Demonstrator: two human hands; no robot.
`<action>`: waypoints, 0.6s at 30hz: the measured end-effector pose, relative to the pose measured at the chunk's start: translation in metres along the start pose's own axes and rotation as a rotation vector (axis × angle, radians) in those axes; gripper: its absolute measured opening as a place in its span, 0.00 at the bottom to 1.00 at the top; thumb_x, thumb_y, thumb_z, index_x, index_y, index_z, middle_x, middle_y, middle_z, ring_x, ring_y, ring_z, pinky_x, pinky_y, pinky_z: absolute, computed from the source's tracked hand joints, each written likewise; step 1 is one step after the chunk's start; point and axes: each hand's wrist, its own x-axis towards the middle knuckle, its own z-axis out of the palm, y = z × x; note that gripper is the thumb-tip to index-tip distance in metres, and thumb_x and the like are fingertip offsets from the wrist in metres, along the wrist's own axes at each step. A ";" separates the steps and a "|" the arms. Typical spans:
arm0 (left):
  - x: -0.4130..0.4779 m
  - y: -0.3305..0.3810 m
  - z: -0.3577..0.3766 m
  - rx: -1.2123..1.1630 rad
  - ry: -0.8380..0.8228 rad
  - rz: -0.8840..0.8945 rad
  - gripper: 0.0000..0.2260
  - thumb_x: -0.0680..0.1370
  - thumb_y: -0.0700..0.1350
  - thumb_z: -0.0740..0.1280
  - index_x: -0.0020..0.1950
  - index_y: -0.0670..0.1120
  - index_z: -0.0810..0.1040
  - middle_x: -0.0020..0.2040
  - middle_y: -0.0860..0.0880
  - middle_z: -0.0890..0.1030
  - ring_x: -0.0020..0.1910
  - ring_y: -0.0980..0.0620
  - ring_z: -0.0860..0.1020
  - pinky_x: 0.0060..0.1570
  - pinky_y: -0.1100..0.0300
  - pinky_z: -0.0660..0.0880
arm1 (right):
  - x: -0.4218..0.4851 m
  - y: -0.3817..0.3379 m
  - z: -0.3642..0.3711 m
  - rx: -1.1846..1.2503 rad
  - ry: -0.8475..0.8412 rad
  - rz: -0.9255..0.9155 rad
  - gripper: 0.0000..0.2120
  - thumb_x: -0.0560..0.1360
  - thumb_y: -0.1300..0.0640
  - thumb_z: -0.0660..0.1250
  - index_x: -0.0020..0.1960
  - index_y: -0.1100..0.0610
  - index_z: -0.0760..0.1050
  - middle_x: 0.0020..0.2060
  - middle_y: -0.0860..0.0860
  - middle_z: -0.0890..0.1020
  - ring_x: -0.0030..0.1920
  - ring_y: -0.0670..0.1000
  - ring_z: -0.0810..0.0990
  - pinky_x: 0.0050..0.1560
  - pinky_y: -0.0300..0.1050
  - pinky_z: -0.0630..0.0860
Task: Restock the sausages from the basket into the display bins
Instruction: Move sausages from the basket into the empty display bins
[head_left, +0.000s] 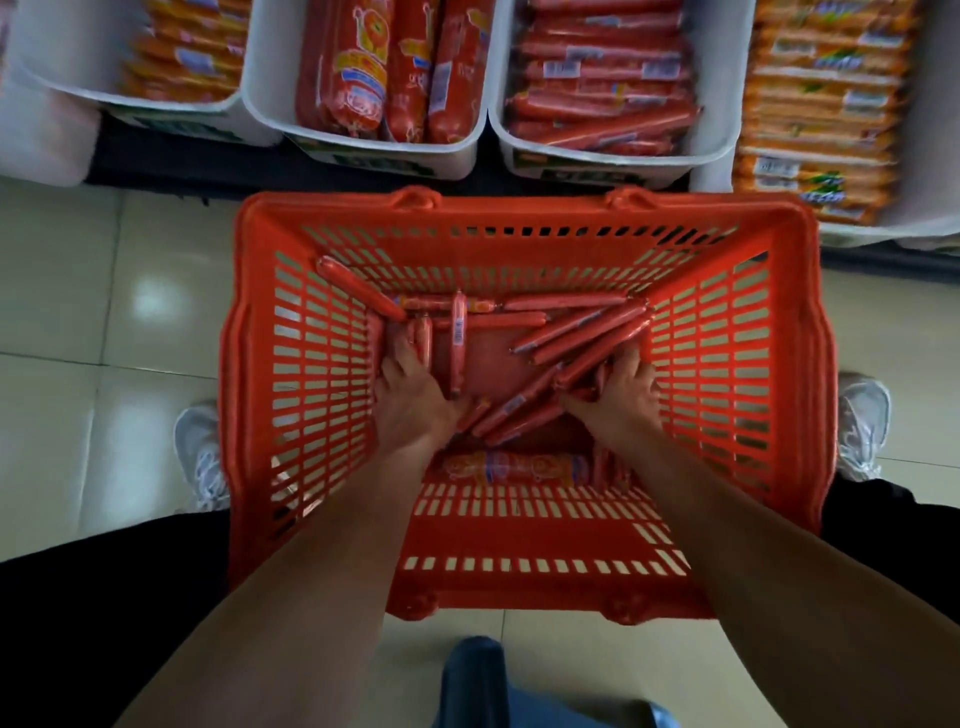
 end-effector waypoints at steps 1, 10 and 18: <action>0.003 0.000 0.000 -0.001 0.000 -0.020 0.55 0.66 0.59 0.78 0.80 0.46 0.45 0.74 0.38 0.64 0.73 0.37 0.64 0.73 0.46 0.60 | 0.002 -0.003 0.000 -0.025 0.007 -0.008 0.59 0.67 0.38 0.75 0.80 0.58 0.41 0.76 0.63 0.56 0.74 0.67 0.59 0.72 0.60 0.61; 0.009 -0.008 -0.005 -0.051 -0.186 -0.064 0.32 0.72 0.56 0.75 0.69 0.44 0.67 0.68 0.38 0.71 0.67 0.37 0.72 0.67 0.44 0.70 | -0.002 0.008 -0.015 -0.107 -0.090 -0.042 0.51 0.61 0.41 0.81 0.73 0.53 0.55 0.66 0.60 0.69 0.66 0.64 0.71 0.65 0.59 0.72; -0.012 0.003 -0.008 -0.079 -0.279 -0.002 0.20 0.78 0.50 0.70 0.65 0.46 0.67 0.61 0.42 0.78 0.60 0.40 0.78 0.59 0.49 0.74 | -0.015 0.017 -0.009 -0.086 -0.087 -0.044 0.34 0.68 0.48 0.77 0.64 0.54 0.60 0.59 0.57 0.78 0.61 0.62 0.77 0.58 0.56 0.75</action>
